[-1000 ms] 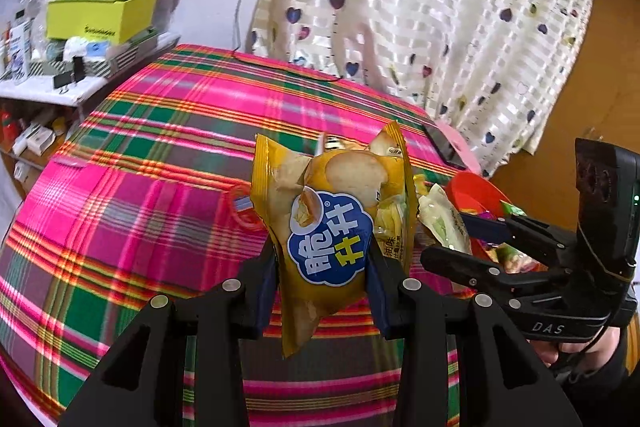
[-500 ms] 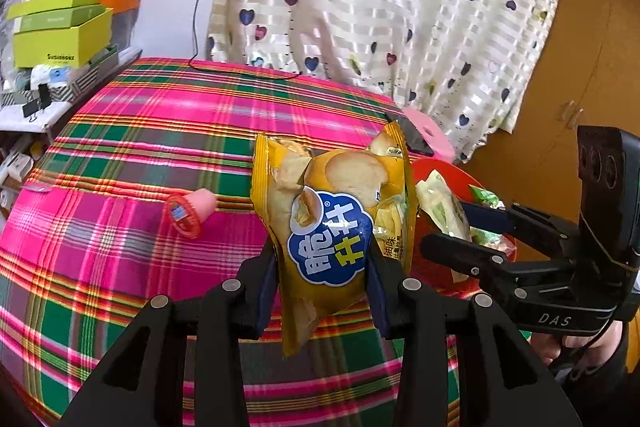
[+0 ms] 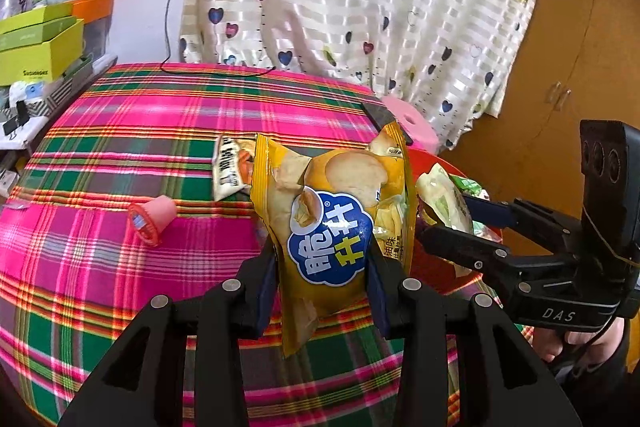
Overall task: Organize snacks
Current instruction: 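Carry the yellow bag with left tool while right tool carries the white bag over the basket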
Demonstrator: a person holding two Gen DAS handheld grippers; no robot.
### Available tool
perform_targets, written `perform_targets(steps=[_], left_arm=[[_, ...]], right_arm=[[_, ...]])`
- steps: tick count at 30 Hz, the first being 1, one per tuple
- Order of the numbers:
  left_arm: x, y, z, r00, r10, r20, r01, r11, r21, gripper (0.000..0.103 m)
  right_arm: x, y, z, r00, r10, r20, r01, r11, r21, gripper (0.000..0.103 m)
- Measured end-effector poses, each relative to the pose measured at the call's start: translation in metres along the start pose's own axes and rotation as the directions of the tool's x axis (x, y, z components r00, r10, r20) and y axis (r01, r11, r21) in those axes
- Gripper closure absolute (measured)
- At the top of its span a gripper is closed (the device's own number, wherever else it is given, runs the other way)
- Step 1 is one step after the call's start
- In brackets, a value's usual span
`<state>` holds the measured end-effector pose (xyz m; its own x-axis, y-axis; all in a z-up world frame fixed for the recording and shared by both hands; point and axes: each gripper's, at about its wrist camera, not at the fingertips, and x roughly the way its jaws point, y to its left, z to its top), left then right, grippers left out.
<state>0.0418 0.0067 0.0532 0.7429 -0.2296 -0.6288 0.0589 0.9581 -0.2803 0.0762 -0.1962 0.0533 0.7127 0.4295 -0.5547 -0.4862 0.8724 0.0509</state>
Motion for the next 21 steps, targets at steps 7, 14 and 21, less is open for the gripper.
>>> perform_targets(steps=[7,14,21], left_arm=[[0.009,-0.018,0.004,0.999,-0.028,-0.015,0.028,0.999,0.035,0.063],[0.018,-0.036,0.008,0.998,-0.049,-0.029,0.051,0.996,0.070,0.063],[0.029,-0.052,0.013,0.997,-0.068,-0.045,0.073,0.993,0.098,0.063]], right_arm=[[-0.011,-0.019,-0.006,0.999,-0.034,0.007,0.033,0.999,0.032,0.042],[-0.020,-0.036,-0.011,0.998,-0.061,0.018,0.060,0.996,0.062,0.042],[-0.027,-0.054,-0.016,0.996,-0.087,0.022,0.085,0.992,0.092,0.042]])
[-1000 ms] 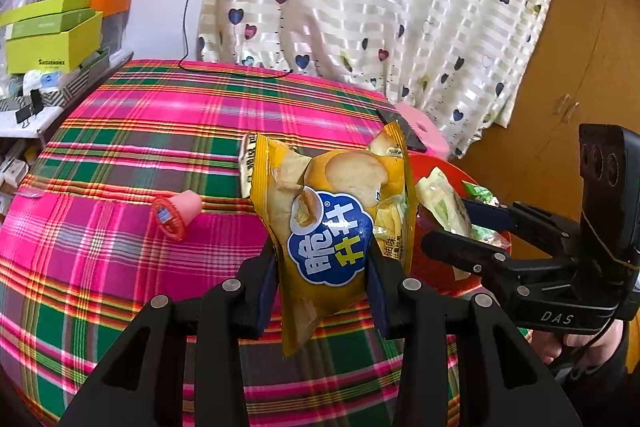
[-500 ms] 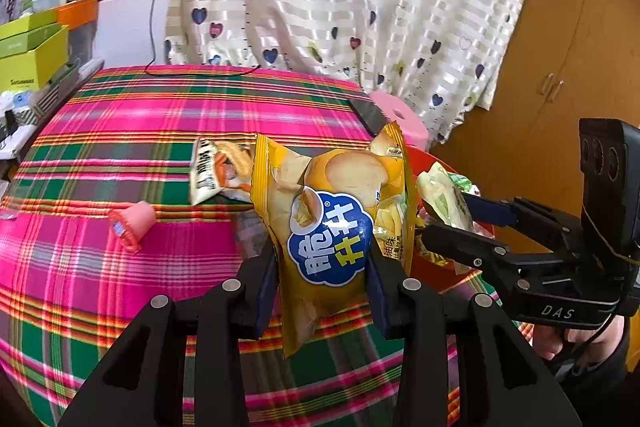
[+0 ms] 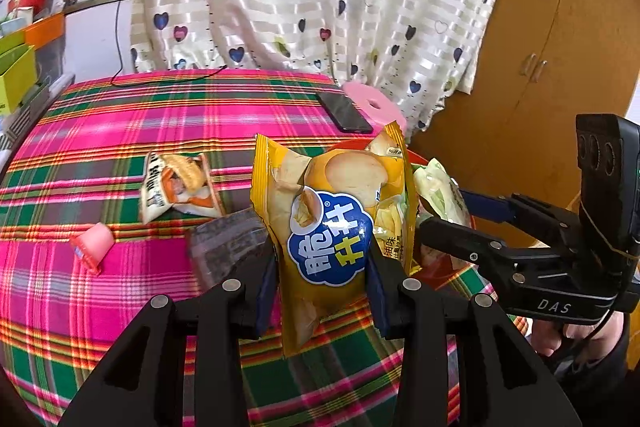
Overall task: Organize snacks
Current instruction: 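Carry the yellow bag with left tool while right tool carries the white bag over the basket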
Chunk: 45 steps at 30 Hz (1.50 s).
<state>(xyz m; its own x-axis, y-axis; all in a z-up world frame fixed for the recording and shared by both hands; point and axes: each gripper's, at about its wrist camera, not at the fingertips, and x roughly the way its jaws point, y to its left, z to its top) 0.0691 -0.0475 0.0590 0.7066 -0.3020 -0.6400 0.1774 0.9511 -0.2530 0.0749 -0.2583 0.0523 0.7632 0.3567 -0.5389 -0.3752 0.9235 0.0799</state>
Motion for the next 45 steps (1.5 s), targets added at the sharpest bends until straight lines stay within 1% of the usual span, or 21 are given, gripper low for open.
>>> perform_targets(steps=[10,22,26,34,36,41,44,45], left_arm=[[0.021,-0.017,0.014,0.999,-0.031,-0.020,0.032,0.999,0.035,0.063],[0.042,-0.027,0.022,0.997,-0.059,-0.041,0.061,0.997,0.054,0.063],[0.047,-0.029,0.022,0.996,-0.067,-0.051,0.069,0.996,0.059,0.063],[0.061,-0.028,0.025,0.995,-0.067,-0.069,0.071,0.996,0.057,0.063],[0.065,-0.027,0.025,0.995,-0.067,-0.073,0.071,0.996,0.055,0.063],[0.075,-0.028,0.028,0.994,-0.071,-0.083,0.076,0.996,0.056,0.063],[0.081,-0.030,0.030,0.994,-0.073,-0.087,0.078,0.995,0.059,0.063],[0.082,-0.031,0.030,0.993,-0.073,-0.089,0.079,0.995,0.060,0.063]], right_arm=[[0.000,-0.033,-0.008,0.999,-0.053,-0.012,0.053,0.997,0.057,0.042],[-0.013,-0.084,-0.023,0.990,-0.139,-0.025,0.142,0.977,0.159,0.042],[-0.006,-0.096,-0.026,0.989,-0.138,-0.046,0.145,0.972,0.187,0.042],[0.023,-0.116,-0.024,0.991,-0.103,-0.089,0.122,0.965,0.232,0.042],[0.029,-0.121,-0.020,0.992,-0.095,-0.087,0.113,0.963,0.244,0.042],[0.043,-0.133,-0.007,0.990,-0.111,-0.088,0.129,0.962,0.241,0.042],[0.052,-0.140,0.000,0.991,-0.102,-0.089,0.121,0.961,0.250,0.042],[0.054,-0.141,0.002,0.991,-0.100,-0.088,0.120,0.961,0.250,0.043]])
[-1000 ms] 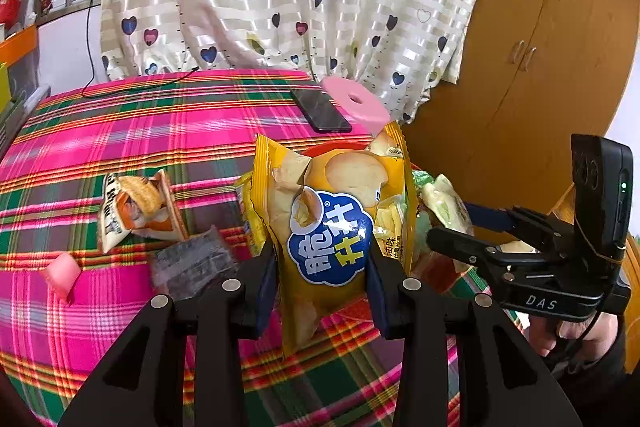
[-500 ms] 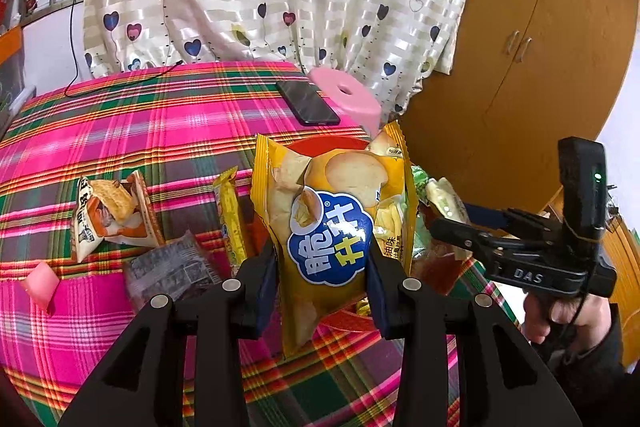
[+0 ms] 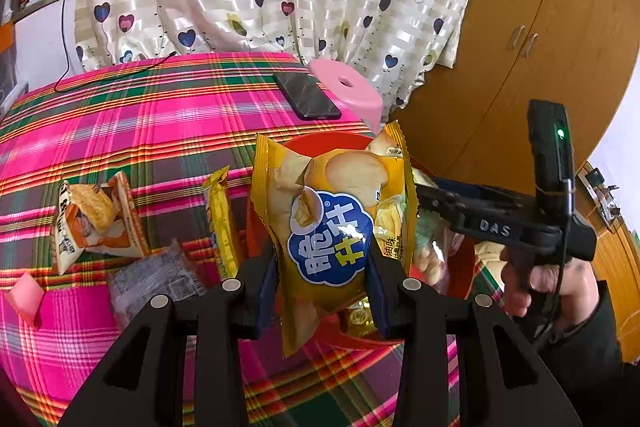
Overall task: Organize snacks
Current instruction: 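Carry the yellow bag with left tool while right tool carries the white bag over the basket, then open left tool to drop the yellow bag while right tool drops the white bag into the basket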
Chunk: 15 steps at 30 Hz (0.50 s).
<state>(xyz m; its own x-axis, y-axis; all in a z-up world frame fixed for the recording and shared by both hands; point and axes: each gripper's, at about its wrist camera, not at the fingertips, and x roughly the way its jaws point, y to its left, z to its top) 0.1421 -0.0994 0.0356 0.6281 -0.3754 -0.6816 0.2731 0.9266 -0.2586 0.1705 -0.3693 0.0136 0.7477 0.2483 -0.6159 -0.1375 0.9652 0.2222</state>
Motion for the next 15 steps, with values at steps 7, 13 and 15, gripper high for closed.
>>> perform_targets(steps=[7,13,15], left_arm=[[0.014,-0.003,0.003,1.000,-0.003,-0.020,0.003,1.000,0.006,0.063],[0.025,-0.007,0.005,0.999,0.008,-0.032,-0.008,1.000,0.012,0.060],[0.026,-0.010,0.005,0.999,0.000,-0.035,0.001,1.000,0.018,0.058]], right_arm=[[-0.008,0.012,0.009,1.000,0.016,0.027,-0.015,0.998,-0.060,0.043],[-0.028,0.015,0.002,0.998,0.016,0.060,-0.013,0.998,-0.057,0.043],[-0.032,0.016,-0.001,0.998,0.019,0.063,-0.016,0.998,-0.057,0.043]])
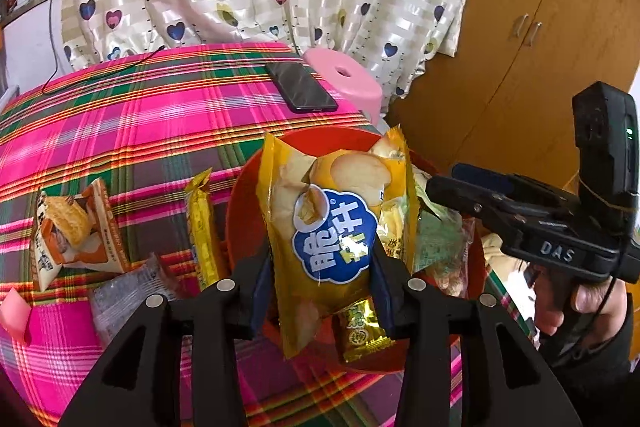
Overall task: Organize snacks
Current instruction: 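Open left tool to drop the yellow bag while right tool drops the white bag into the basket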
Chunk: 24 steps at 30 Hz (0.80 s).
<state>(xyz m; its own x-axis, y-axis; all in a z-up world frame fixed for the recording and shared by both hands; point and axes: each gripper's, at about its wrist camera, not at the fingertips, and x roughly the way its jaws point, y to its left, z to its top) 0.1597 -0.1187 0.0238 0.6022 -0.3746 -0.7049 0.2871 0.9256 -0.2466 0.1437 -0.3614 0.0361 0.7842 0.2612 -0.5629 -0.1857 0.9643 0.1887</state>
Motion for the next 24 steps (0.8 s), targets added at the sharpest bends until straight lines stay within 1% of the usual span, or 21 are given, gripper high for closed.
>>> perform_targets(steps=[3,4,6,9,12,14,15,18,24], left_arm=[[-0.001,0.000,0.001,1.000,-0.008,0.016,0.008,1.000,-0.006,0.055],[-0.001,0.000,0.001,1.000,-0.001,0.026,0.001,1.000,-0.003,0.051],[-0.004,0.002,0.001,0.999,-0.001,0.043,0.002,1.000,-0.012,0.048],[-0.011,0.007,0.002,0.998,0.012,0.064,-0.010,0.999,-0.035,0.047],[-0.017,0.015,0.003,0.996,0.032,0.083,-0.027,0.998,-0.061,0.047],[-0.024,0.023,0.003,0.994,0.051,0.096,-0.043,0.995,-0.085,0.047],[-0.027,0.025,0.003,0.993,0.060,0.101,-0.050,0.994,-0.092,0.047],[-0.035,0.035,0.002,0.990,0.081,0.113,-0.068,0.991,-0.117,0.047],[-0.042,0.050,-0.006,0.989,0.104,0.109,-0.088,0.986,-0.145,0.047]], right_arm=[[-0.003,0.002,-0.003,1.000,0.005,0.001,-0.005,1.000,0.004,0.043],[-0.004,0.002,-0.004,1.000,0.006,0.000,-0.006,1.000,0.004,0.043],[-0.005,0.003,-0.006,1.000,0.009,-0.001,-0.009,1.000,0.005,0.043],[-0.008,0.008,-0.008,1.000,0.024,-0.002,-0.024,1.000,0.000,0.043],[-0.009,0.021,-0.013,0.999,0.052,-0.006,-0.052,0.998,-0.035,0.044],[-0.009,0.033,-0.015,0.998,0.068,-0.012,-0.068,0.995,-0.069,0.054],[-0.008,0.040,-0.017,0.997,0.078,-0.019,-0.079,0.993,-0.090,0.063],[-0.005,0.056,-0.019,0.995,0.089,-0.034,-0.093,0.987,-0.134,0.074],[-0.001,0.079,-0.024,0.993,0.103,-0.057,-0.112,0.974,-0.195,0.078]])
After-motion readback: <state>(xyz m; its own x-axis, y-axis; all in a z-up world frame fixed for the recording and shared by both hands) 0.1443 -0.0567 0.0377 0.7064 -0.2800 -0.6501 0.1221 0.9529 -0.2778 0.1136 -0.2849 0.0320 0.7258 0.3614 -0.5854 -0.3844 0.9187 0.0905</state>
